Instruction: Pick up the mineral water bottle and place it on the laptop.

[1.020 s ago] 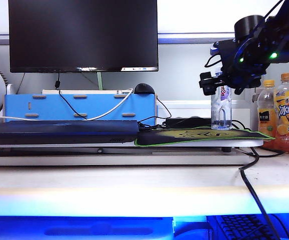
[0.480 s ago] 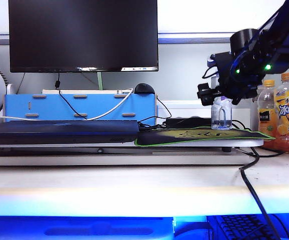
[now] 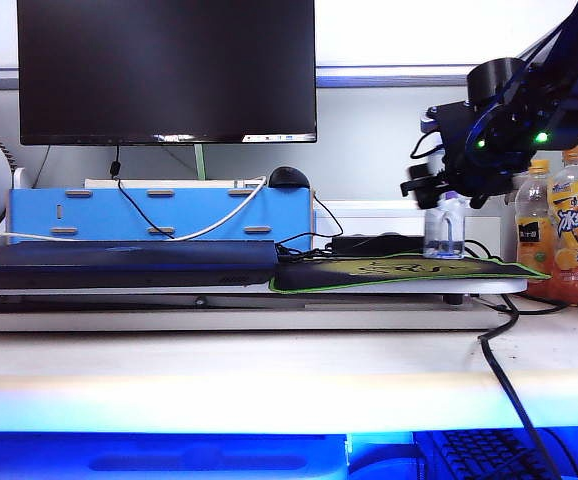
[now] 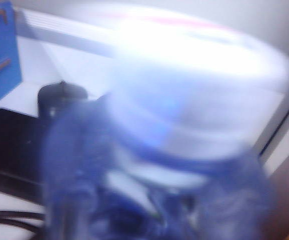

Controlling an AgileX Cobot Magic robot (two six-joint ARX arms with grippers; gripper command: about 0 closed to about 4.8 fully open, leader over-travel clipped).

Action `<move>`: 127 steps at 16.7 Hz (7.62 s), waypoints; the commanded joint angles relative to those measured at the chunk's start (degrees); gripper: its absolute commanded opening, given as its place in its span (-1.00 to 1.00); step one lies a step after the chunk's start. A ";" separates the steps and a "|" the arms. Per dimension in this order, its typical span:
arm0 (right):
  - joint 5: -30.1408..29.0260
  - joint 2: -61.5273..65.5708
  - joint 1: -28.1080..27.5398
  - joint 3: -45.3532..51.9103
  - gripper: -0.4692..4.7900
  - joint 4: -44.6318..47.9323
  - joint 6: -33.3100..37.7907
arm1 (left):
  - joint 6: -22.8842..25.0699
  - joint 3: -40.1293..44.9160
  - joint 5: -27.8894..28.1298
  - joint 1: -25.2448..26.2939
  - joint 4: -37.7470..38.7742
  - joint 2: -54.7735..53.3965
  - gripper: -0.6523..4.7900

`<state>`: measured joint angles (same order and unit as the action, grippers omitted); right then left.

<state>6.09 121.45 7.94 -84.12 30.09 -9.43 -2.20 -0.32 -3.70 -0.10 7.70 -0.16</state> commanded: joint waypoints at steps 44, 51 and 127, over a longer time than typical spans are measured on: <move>-19.52 -7.04 24.70 -9.01 -0.48 -2.93 3.89 | 0.04 -0.09 -0.17 0.02 -0.46 0.11 -0.77; -16.15 -1.20 27.61 -9.01 -0.48 -3.06 5.27 | 0.04 -0.09 -0.17 0.02 -0.46 0.11 -0.77; 12.94 -84.37 16.94 28.24 0.82 -26.67 -6.01 | 0.04 -0.09 -0.17 0.02 -0.46 0.11 -0.77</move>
<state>20.03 37.85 26.15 -57.67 1.23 -18.28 -2.20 -0.32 -3.81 -0.10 7.70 -0.16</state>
